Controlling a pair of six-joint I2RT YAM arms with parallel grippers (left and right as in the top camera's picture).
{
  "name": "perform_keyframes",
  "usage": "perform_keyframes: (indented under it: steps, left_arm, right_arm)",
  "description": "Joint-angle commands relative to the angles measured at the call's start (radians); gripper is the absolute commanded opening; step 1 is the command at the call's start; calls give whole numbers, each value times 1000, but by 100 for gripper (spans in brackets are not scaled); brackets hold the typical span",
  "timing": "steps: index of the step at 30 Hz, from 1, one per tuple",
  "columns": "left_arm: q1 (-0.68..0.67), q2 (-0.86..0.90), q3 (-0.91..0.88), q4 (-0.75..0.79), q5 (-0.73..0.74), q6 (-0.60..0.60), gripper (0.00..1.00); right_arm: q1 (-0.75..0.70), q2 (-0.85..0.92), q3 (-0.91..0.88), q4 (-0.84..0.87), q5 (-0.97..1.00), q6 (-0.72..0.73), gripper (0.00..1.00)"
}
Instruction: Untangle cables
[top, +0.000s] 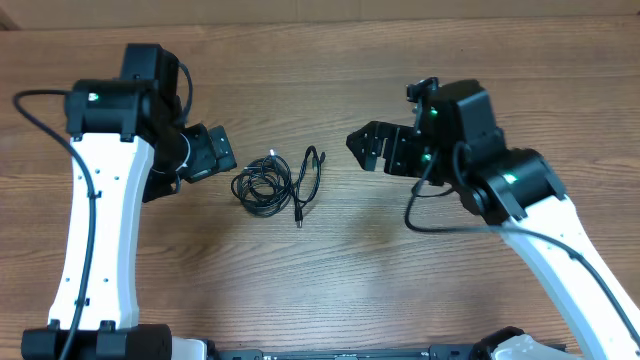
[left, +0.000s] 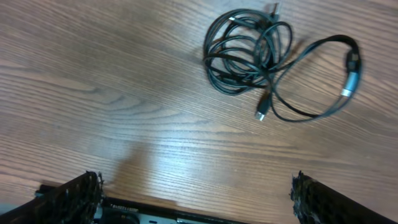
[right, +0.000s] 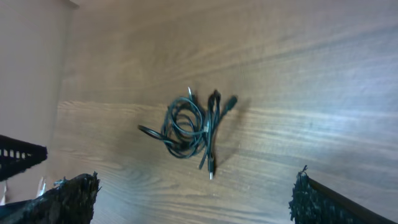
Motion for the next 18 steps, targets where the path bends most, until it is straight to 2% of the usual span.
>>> perform_keyframes:
  steps: [1, 3, 6, 10, 12, 15, 18]
  left_arm:
    - [-3, 12, -101, 41, -9, -24, 100]
    - [-3, 12, -137, 65, 6, -24, 100]
    - [-3, 12, -173, 93, 29, -24, 100]
    - [-3, 12, -193, 136, 48, -25, 100]
    - [-3, 12, -201, 176, 51, -29, 99]
    - [-3, 12, -208, 212, 50, -40, 100]
    - [-3, 12, -208, 231, 51, -43, 99]
  right_arm:
    - [5, 78, 27, 9, -76, 40, 100]
    - [5, 119, 27, 6, -118, 40, 99]
    - [5, 180, 27, 5, -163, 40, 83]
    - [5, 244, 27, 14, -182, 40, 73]
    - [5, 269, 27, 21, -183, 40, 65]
    - [5, 303, 27, 38, -182, 40, 64]
    - [16, 351, 27, 65, -187, 40, 56]
